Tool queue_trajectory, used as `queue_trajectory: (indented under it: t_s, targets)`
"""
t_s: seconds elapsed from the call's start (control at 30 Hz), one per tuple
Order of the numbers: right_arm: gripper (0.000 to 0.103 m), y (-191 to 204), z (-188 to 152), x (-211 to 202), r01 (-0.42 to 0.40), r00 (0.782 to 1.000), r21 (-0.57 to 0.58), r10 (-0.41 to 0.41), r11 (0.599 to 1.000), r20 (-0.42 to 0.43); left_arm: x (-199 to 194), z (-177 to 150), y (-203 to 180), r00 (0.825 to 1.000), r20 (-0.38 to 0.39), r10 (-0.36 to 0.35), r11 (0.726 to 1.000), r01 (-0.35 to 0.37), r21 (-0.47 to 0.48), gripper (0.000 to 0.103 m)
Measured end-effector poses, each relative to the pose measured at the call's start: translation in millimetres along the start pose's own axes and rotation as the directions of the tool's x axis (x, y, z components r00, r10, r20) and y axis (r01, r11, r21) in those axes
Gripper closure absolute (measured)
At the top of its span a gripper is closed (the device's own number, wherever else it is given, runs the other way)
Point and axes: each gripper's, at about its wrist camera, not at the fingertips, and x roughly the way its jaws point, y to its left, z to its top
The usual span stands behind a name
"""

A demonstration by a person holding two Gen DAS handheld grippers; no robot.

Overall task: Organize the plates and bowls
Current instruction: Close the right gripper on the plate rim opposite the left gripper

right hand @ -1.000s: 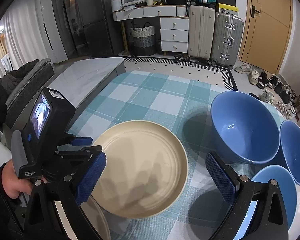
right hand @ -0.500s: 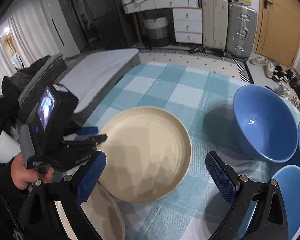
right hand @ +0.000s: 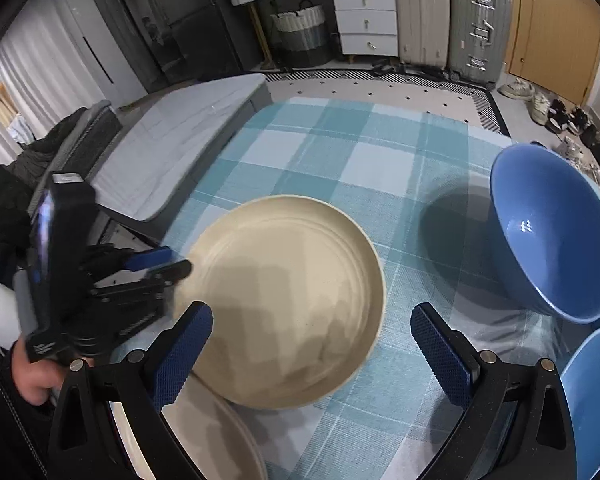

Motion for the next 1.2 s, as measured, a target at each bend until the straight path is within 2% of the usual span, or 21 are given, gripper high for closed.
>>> queue_trajectory:
  t_s: [0.07,0.17,0.3,0.47,0.6,0.73,0.77,0.87,1.07,1.17,1.2]
  targets:
    - [0.002,-5,-3,6,0.02,1.0,0.015,-0.02,1.0,-0.016,1,1,-1,1.0,-0.008,0.008,1.0,-0.007,0.012,0.076]
    - [0.002,-11,-6,13,0.103,0.995,0.024,-0.102,0.994,-0.011,0,3,1,1.0,-0.003,0.002,1.0,-0.002,0.008,0.075]
    - [0.002,-16,-11,22,0.057,0.998,0.048,-0.056,0.997,-0.027,3,4,2,1.0,-0.009,-0.009,1.0,0.009,-0.003,0.071]
    - [0.002,-17,-16,35,0.057,0.997,0.054,-0.054,0.997,-0.051,8,4,1,1.0,-0.027,-0.014,1.0,0.014,0.002,0.07]
    - [0.002,-22,-20,39,0.059,0.997,0.073,-0.055,0.996,-0.056,9,3,0,0.999,-0.035,-0.012,1.0,0.013,0.02,0.065]
    - [0.006,-27,-22,43,0.048,0.997,0.086,-0.043,0.995,-0.063,9,3,-2,0.998,-0.045,-0.043,0.999,0.044,0.015,0.064]
    - [0.007,-27,-22,44,0.047,0.997,0.086,-0.041,0.995,-0.065,9,3,-2,0.998,-0.04,-0.038,0.999,0.039,0.018,0.064]
    - [0.021,-26,-25,48,0.031,0.997,0.079,-0.025,0.996,-0.075,9,3,-3,0.999,-0.036,-0.031,0.999,0.032,0.023,0.064]
    - [0.031,-31,-35,59,0.023,0.995,0.09,-0.015,0.996,-0.094,7,0,-7,0.999,-0.039,-0.019,0.998,0.021,0.051,0.064]
    - [0.042,-32,-37,59,-0.001,0.996,0.096,0.009,0.995,-0.084,10,0,-4,0.998,-0.045,-0.032,0.999,0.033,0.034,0.064]
    - [0.051,-31,-36,59,-0.02,0.996,0.095,0.028,0.995,-0.086,10,0,-4,0.998,-0.046,-0.036,0.999,0.038,0.033,0.064]
